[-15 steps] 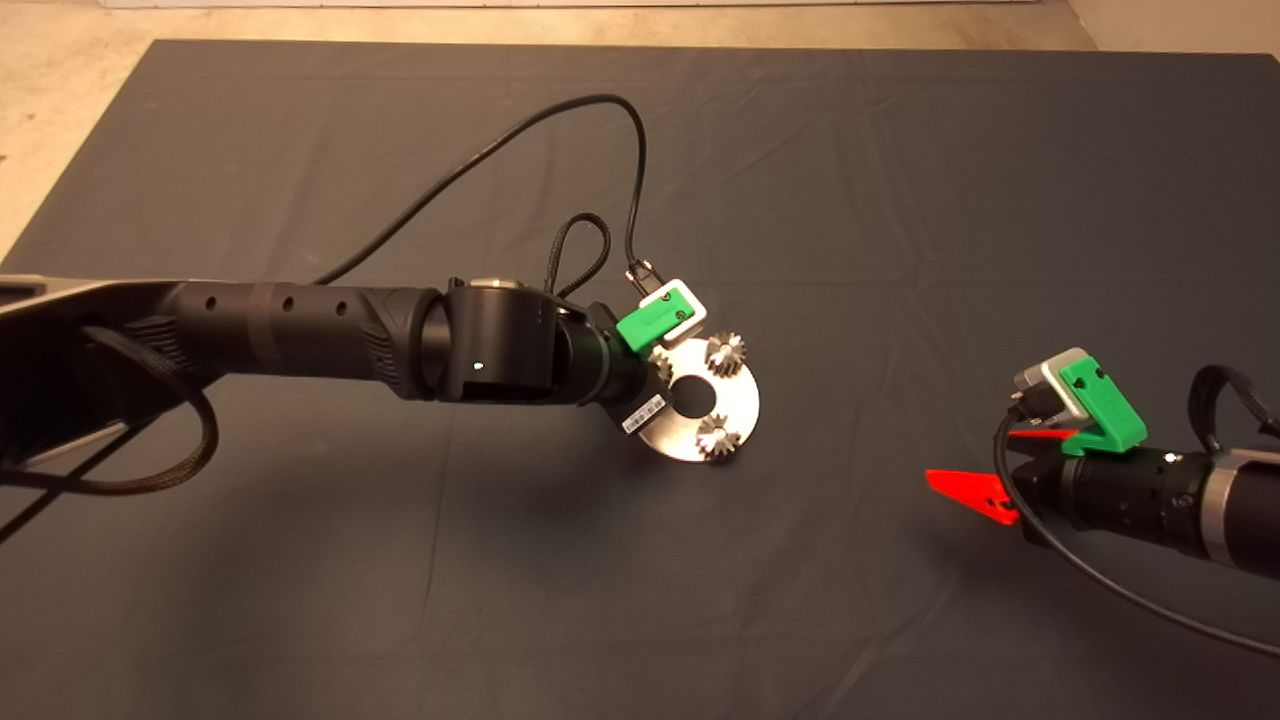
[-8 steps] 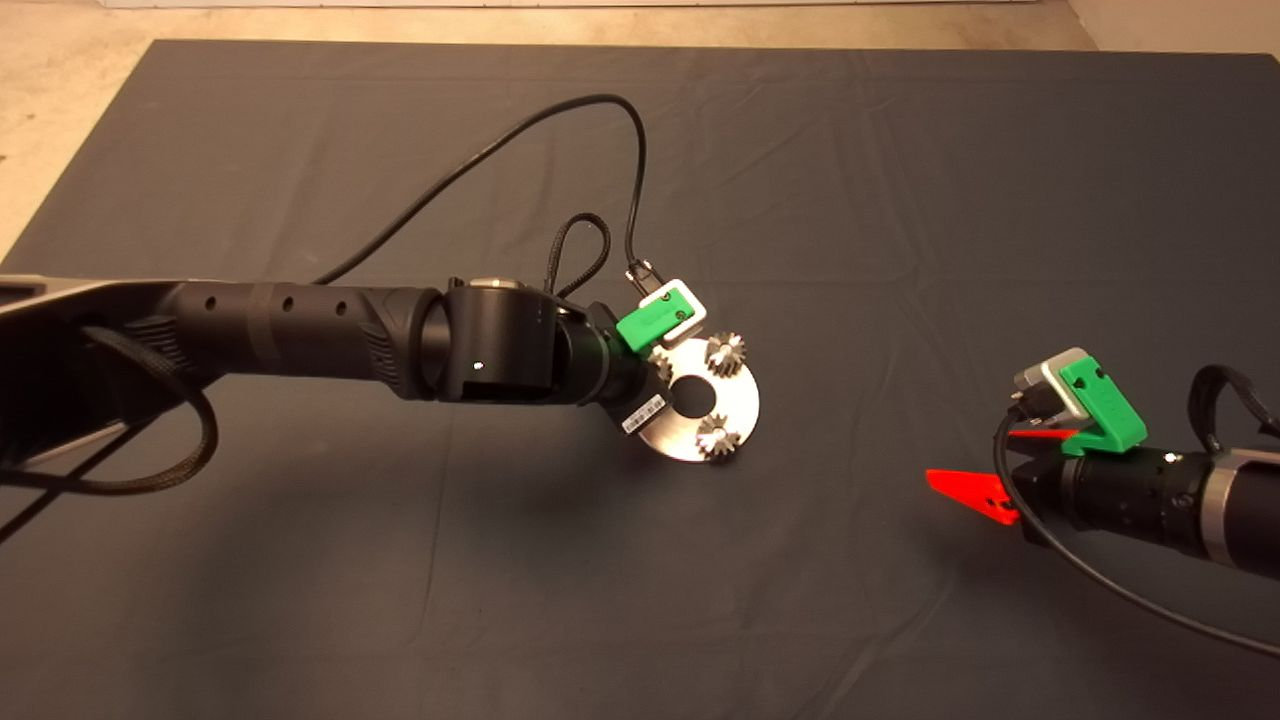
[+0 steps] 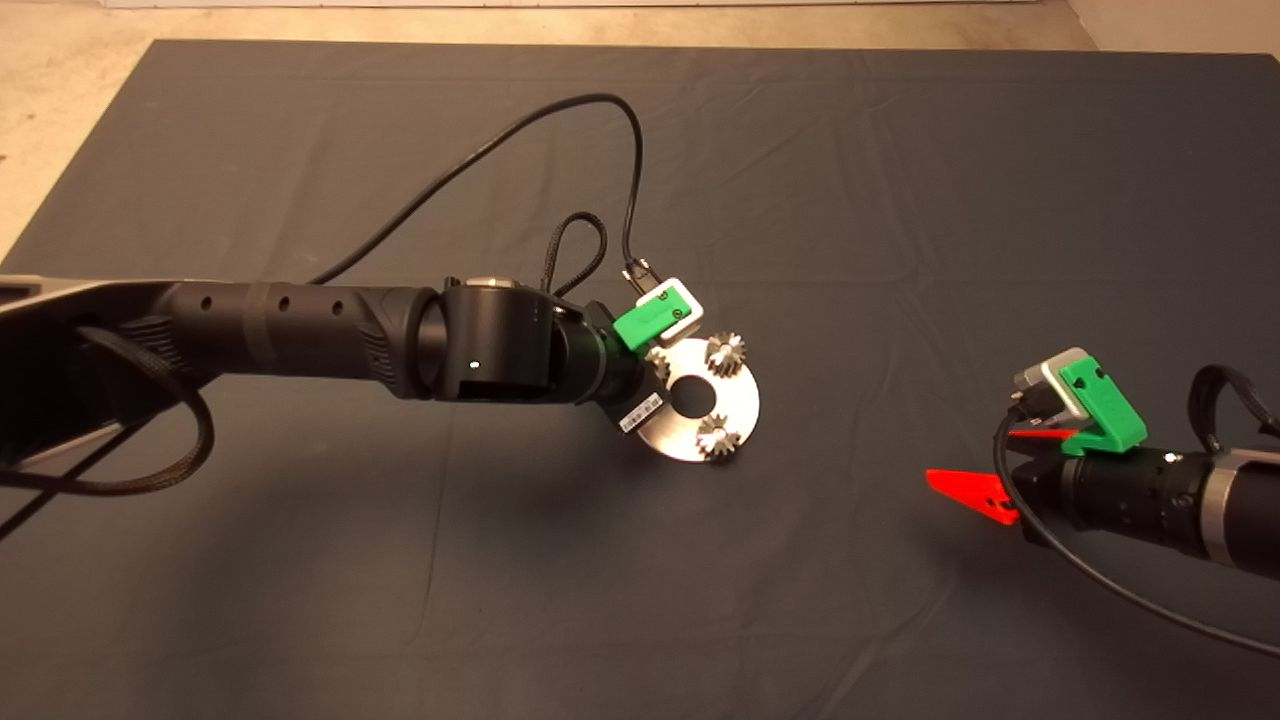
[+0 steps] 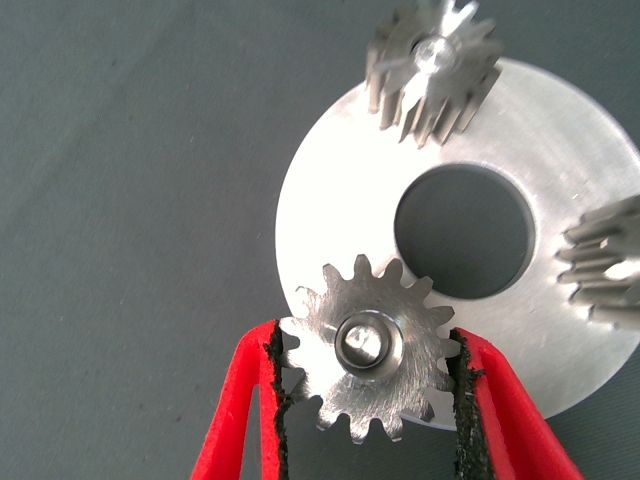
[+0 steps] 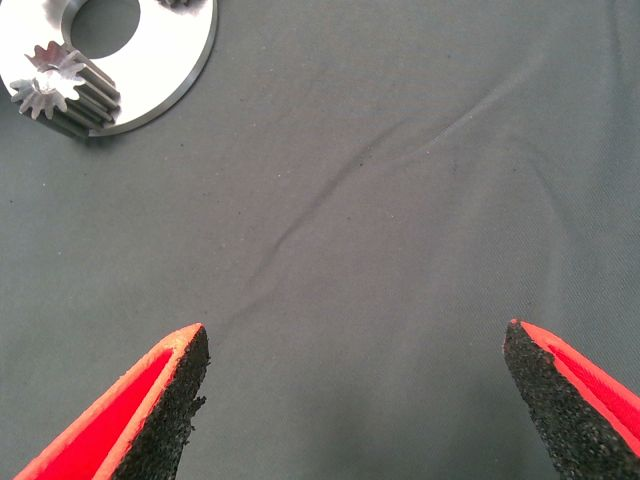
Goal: Install three planetary gears onto the carrier pins
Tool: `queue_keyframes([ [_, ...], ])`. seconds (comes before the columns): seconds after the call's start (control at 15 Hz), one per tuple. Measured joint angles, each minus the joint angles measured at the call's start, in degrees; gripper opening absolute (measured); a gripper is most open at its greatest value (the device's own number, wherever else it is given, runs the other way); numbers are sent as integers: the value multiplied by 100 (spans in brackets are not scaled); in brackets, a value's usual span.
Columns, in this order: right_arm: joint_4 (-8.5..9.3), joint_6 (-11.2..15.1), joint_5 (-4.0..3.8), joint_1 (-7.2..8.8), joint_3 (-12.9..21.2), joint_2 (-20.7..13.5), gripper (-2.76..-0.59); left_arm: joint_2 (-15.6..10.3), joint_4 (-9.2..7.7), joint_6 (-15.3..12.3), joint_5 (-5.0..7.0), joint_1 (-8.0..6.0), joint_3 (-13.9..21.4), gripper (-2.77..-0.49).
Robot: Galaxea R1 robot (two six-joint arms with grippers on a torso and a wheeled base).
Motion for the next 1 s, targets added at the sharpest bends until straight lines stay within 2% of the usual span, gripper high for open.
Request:
queue_keyframes([
  [0.13,0,0,6,0,0,1,-116,-54,-9,2,-58,2,0,-253],
  [0.27,0,0,4,-2,0,0,-116,-154,-11,2,-178,0,1,-253],
  [1.0,0,0,13,0,0,0,-116,-153,-5,-5,-136,2,20,-254],
])
